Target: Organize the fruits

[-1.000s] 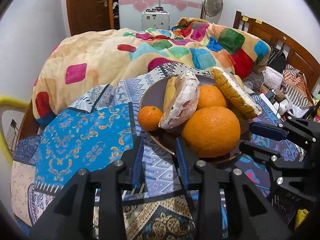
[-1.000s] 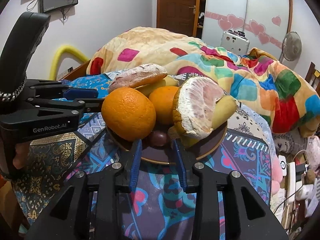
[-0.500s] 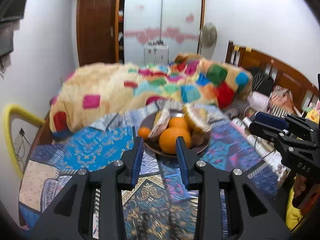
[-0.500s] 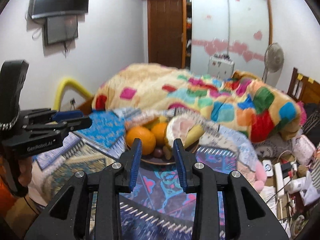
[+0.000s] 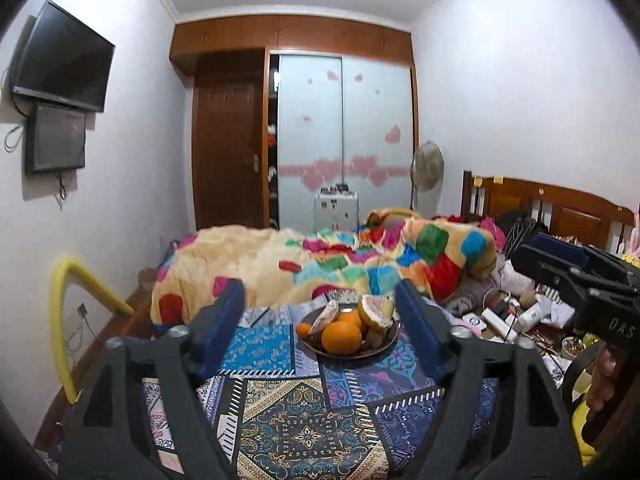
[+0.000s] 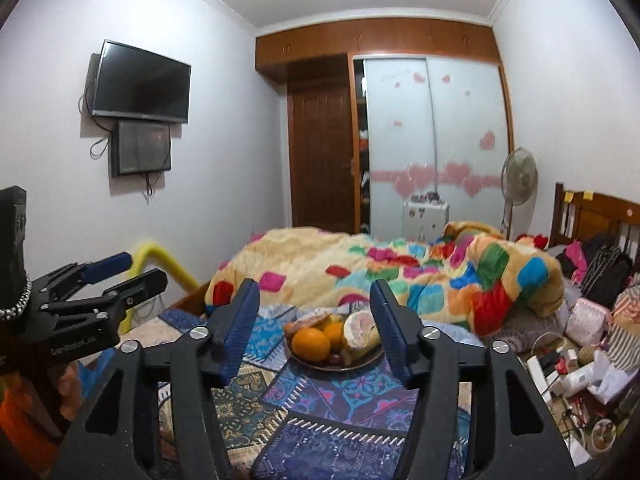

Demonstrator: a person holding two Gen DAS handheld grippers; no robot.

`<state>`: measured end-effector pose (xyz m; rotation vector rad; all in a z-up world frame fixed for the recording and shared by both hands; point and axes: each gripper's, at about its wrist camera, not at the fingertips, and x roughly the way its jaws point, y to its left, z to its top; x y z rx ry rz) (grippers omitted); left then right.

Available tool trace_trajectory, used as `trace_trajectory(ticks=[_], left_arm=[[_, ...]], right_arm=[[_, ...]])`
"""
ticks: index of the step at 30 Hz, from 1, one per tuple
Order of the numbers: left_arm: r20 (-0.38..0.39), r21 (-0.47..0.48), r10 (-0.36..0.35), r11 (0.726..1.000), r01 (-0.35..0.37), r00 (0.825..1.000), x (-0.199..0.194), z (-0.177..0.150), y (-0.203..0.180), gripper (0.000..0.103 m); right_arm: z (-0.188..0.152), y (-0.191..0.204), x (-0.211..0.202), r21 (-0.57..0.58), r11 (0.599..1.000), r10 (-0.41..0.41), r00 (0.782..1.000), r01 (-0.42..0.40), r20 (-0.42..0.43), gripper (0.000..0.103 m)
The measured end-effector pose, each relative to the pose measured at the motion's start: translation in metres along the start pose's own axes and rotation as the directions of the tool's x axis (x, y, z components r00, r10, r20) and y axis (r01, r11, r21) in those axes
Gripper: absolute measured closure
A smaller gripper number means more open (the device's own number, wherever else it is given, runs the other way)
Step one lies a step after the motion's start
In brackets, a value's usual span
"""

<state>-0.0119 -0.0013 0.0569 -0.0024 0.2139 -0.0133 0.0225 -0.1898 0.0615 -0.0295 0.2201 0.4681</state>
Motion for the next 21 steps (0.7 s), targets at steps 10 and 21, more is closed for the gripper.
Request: trace_trajectory(ticks=[10,21], left_arm=[[0.066,0.009,0.02,1.0,-0.02,0.998,-0.032,-0.004,-0.007,0.0],[0.073,0.01,0.022,1.0,-0.023,0.997,-0.038,-0.008,-0.01,0.0]], right_arm=[[-0.005,0.008,-0.024,-0.005,0.999,-0.053,0.996,0.053,0.067,0.012],[-0.01,0.014,-0.036,-0.026,0.994,-0.1,0.989,0.103,0.111,0.0]])
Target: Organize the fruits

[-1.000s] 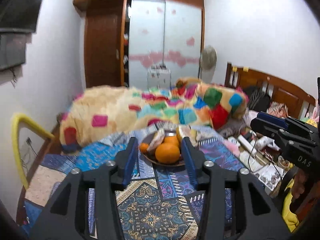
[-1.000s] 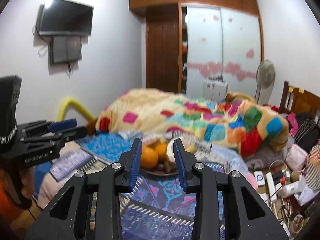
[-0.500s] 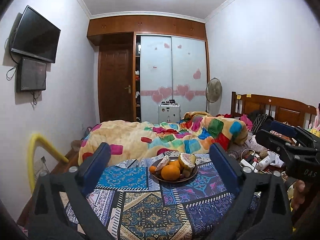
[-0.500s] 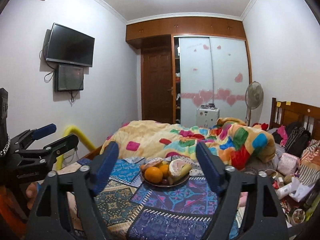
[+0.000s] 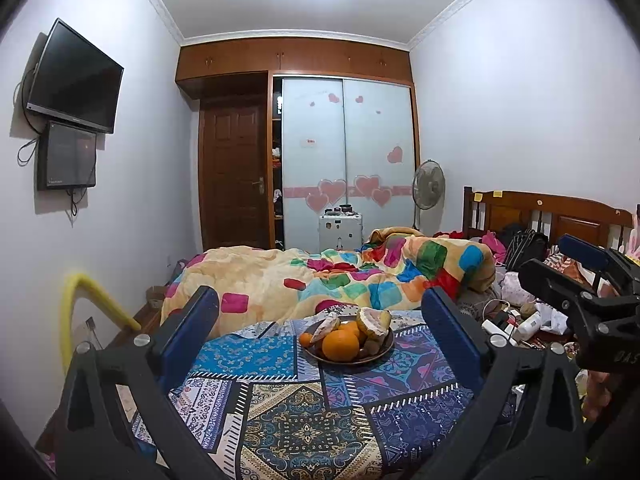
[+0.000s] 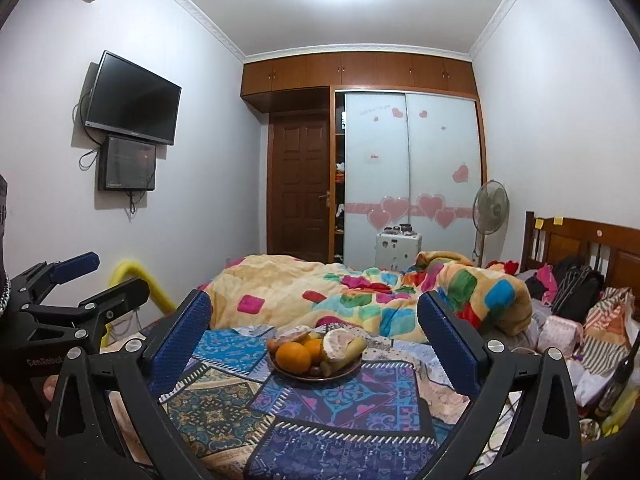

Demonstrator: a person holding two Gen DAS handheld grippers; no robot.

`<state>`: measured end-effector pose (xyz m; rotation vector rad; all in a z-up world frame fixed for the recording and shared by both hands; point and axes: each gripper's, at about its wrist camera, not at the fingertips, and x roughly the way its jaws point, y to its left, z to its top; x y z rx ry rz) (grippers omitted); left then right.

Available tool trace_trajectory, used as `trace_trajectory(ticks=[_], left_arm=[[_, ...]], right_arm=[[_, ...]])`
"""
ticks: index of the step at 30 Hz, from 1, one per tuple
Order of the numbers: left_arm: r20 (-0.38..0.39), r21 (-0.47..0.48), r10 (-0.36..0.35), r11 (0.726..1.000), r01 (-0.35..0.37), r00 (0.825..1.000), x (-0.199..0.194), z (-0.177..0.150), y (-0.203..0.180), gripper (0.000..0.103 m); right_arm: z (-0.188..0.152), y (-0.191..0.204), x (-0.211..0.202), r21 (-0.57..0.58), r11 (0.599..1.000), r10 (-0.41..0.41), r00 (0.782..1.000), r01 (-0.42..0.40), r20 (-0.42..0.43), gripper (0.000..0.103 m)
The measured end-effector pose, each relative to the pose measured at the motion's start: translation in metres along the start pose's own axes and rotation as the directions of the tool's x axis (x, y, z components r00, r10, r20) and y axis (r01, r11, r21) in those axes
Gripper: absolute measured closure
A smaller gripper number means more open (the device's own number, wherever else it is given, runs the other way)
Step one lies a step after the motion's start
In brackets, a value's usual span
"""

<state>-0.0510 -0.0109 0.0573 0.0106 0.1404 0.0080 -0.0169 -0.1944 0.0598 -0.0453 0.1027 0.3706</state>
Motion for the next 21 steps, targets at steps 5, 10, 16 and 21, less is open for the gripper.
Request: trace_trajectory(ticks=[5,10,16,21], left_arm=[[0.001,0.004,0.003,1.0,-0.003,1.0,0.0022,-0.0011,-0.0003,0.0],[0.003,0.001,0.002,1.0,-0.002,1.0,0.0027,-0.0015,0.0004,0.0],[0.002,-0.001,-0.001,1.0,0.001,1.0,0.0035,-0.0016,0.0007,0.0],[0.005,0.002,0.0,1.0,0.0,1.0,0.004,-0.0015,0.0002,0.0]], right_arm=[[-0.0012,0.0016,-0.002,-0.006,1.0,0.0,1.0,0.0,0.004,0.0],[-0.0017,0.0014,-0.0025,-0.001,1.0,0.003,1.0,-0.003,0.004,0.0],[-0.0015,0.0011,-0.0032,0.007,1.0,0.004,1.0,-0.004,0.004,0.0],[-0.0006,0.0012,-0.003,0.009,1.0,0.008,1.0,-0.008,0.005,0.0]])
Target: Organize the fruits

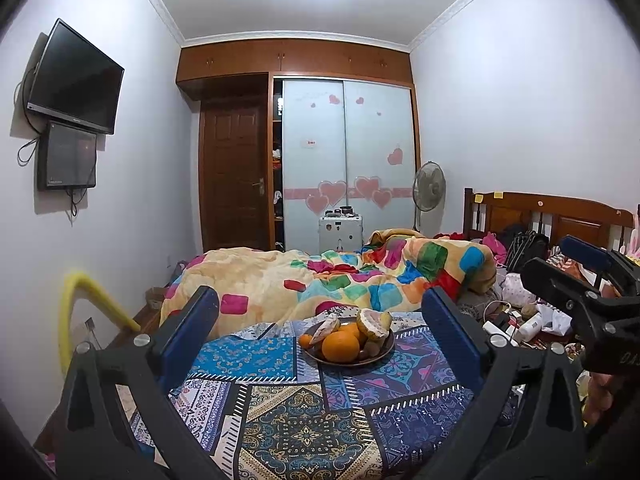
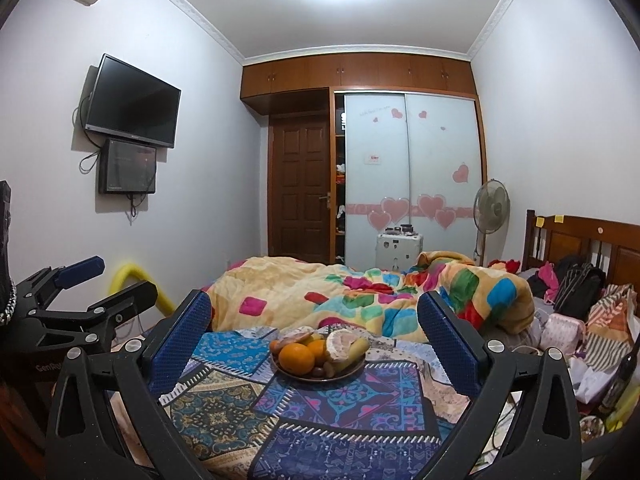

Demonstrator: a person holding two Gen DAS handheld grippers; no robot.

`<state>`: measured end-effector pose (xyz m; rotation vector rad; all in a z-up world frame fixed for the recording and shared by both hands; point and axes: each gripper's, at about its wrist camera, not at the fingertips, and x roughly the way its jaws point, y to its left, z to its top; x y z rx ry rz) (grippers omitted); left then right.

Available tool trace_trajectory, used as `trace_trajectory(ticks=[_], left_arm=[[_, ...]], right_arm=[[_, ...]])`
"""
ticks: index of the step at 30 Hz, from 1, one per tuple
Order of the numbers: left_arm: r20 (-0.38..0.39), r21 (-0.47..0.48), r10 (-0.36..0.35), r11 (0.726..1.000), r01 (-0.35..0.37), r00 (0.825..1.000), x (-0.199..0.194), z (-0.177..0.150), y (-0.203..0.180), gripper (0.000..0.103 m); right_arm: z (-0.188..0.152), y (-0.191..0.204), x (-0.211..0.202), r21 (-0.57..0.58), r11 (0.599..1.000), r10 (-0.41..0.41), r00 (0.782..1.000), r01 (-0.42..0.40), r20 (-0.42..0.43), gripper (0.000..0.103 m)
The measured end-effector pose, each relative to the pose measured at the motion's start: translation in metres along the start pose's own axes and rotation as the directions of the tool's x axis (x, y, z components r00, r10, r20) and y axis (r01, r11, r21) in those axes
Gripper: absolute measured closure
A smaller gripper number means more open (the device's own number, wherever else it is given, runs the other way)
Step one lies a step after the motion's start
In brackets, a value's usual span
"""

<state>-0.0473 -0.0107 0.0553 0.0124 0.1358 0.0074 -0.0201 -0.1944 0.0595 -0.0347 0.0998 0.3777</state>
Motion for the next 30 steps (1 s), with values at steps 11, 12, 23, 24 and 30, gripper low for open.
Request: trace_trajectory(ticks=[11,12,23,24,30], left_arm=[[0.006,0.016,-0.004,1.0,0.003,1.0,-0.0005,-0.0024,-0.0039,0.0],[0.006,0.016,-0.004,1.0,0.004,1.0,-0.0006,-0.0022,-0.004,0.0],[0.015,0.009,-0.008,1.0,0.008,1.0,-0.0022,-0.0016,-0.004,0.0],[0.016,0.009,-0.009,1.0,0.009,1.0,-0.0022,-0.0013,-0.0044,0.0],[0.008,0.007,-0.014,1.0,0.014,1.0,-0.0004,-0.0014,-0.0049,0.0]], right_arm=[[0.0021,0.0002,0.0009,0.012,1.0,0.005,1.0,-0.005,-0.007,0.0],[0.0026,0.0004,0.0007,0.014,1.0,0.005,1.0,-0.005,-0.006,0.0],[0.0025,-0.003,0.0011,0.03,1.0,0.004,1.0,-0.004,-0.007,0.0],[0.002,-0.0033,0.0009,0.03,1.0,0.003,1.0,-0.003,-0.006,0.0],[0.0025,-0.0048,0.001,0.031,1.0,0.002,1.0,-0.002,-0.005,0.0]])
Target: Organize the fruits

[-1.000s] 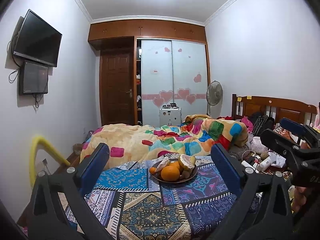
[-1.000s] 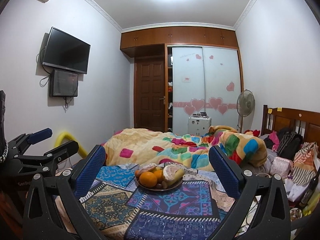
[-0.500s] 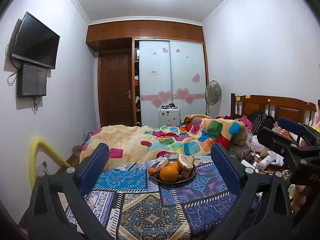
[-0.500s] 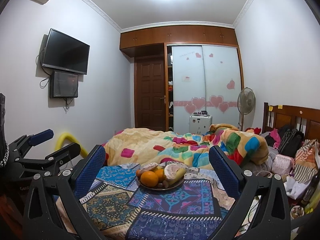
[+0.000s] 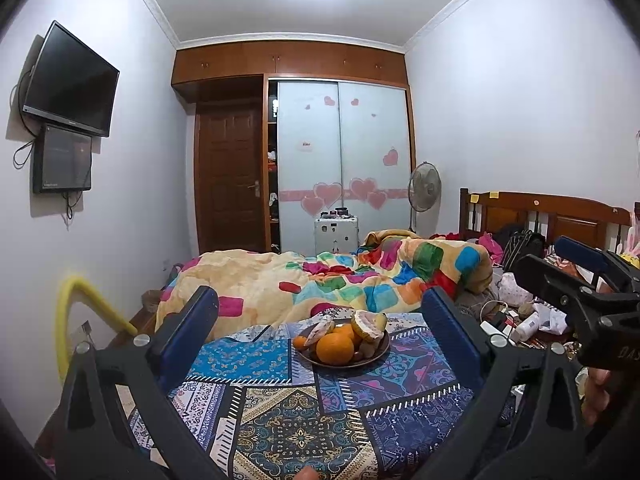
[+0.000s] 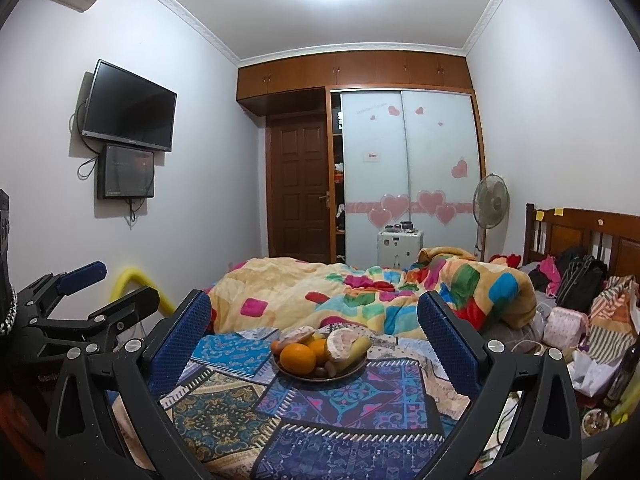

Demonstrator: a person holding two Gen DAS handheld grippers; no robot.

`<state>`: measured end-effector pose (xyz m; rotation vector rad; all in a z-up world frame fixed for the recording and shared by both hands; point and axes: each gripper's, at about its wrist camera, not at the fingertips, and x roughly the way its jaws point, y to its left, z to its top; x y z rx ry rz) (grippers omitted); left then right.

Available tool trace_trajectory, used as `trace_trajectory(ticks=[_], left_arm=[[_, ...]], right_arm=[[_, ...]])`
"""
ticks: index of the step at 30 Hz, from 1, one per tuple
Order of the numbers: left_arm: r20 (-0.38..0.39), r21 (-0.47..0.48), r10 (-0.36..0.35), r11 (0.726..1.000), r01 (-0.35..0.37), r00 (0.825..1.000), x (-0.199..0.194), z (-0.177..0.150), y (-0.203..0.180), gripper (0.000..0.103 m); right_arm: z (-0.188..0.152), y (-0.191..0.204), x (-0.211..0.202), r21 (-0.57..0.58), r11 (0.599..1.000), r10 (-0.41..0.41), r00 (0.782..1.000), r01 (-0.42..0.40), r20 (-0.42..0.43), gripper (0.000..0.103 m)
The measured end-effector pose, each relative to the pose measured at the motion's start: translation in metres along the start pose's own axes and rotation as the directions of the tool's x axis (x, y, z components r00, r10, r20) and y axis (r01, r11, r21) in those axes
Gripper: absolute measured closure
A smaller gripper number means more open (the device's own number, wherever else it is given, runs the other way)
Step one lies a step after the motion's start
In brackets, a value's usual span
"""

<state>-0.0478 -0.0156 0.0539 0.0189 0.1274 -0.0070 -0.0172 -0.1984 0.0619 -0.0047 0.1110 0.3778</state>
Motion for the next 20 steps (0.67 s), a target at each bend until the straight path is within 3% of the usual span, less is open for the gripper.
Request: trace_trajectory(ticks=[20], left_arm=[[-0.016,-0.024,-0.013,1.0,0.013,1.0,0.0039,-0.0019,0.0011,0.0]], right_arm=[[-0.0018,-0.0012,0.0029,0.011,1.0,-0.003,1.0,0.003,-0.01,0.0]])
